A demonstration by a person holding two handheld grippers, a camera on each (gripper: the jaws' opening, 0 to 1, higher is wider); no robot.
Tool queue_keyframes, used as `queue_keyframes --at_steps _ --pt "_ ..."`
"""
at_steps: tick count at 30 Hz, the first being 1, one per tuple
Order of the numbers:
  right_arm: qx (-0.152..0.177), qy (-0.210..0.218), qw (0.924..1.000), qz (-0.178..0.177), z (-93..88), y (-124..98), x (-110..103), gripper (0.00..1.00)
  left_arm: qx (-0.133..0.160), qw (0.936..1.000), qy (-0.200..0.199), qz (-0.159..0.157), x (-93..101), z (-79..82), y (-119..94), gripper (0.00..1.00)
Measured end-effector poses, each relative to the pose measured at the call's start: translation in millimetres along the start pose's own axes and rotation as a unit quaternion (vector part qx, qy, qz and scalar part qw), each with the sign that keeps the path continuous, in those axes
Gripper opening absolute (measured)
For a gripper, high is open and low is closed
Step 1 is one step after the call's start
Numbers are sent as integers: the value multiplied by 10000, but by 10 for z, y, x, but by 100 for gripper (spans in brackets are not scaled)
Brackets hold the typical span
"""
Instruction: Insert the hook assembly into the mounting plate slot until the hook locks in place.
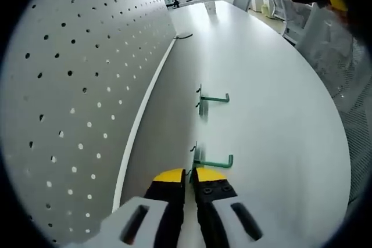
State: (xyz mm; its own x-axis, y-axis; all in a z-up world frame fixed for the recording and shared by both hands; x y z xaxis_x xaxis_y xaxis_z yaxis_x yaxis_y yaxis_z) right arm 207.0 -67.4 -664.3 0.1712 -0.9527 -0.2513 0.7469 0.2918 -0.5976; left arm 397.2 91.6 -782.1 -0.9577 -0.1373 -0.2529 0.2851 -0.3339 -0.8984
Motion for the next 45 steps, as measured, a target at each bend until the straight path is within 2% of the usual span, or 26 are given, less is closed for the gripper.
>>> queue_keyframes --at_steps 4,7,9,12,17,23,31,34,37,40,43,44,45 --pt "7 3 10000 6 6 -2 -11 41 -39 9997 -238 -61 -7 -12 3 4" --pt "31 8 10000 7 17 -12 -17 41 -50 9997 -258 -16 6 -16 -2 3" --pt "52 15 10000 3 27 -22 -17 41 -16 9990 -445 25 5 -27 -2 3" --pt "71 19 10000 -12 31 -32 -12 41 155 9922 -1235 11 2 -63 -4 3" --pt "105 31 9999 -17 37 -48 -12 41 321 9890 -1443 61 87 -93 -40 2" --pt "133 30 9999 2 45 -63 -28 41 582 9797 -1915 111 120 -114 -145 2" --pt "183 -36 9998 52 83 -80 -80 41 858 9691 -2306 163 94 -137 -302 2" --pt "200 -52 9998 66 97 -92 -96 41 1018 9611 -2560 187 66 -147 -366 2" --pt "218 -74 9997 70 117 -104 -108 41 1121 9563 -2692 204 55 -152 -416 2" --pt "232 -100 9997 76 133 -116 -124 41 1444 9444 -2950 156 46 -108 -504 2" --pt "242 -110 9996 86 145 -121 -136 41 1486 9422 -2996 216 58 -106 -564 2" --pt "245 -120 9996 82 149 -124 -141 41 1542 9393 -3058 206 60 -98 -577 2" --pt "260 -127 9995 88 158 -128 -152 41 1659 9306 -3262 124 69 -81 -601 2"
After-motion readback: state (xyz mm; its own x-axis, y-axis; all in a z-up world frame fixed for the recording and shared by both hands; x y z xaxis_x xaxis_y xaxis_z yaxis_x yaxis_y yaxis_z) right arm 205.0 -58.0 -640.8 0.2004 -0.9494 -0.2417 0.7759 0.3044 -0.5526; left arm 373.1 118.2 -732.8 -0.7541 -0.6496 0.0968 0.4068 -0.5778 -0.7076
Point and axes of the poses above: the point that each gripper's makers call its tool centre point, and the gripper's own axes: y roughly forward along the fingers, x roughly to its right, z roughly out of its top, the point moved 5 cm from there along -y, roughly backward along the fingers, and after that the axes turned 15 degrees about -x, right-handed, at the moved point
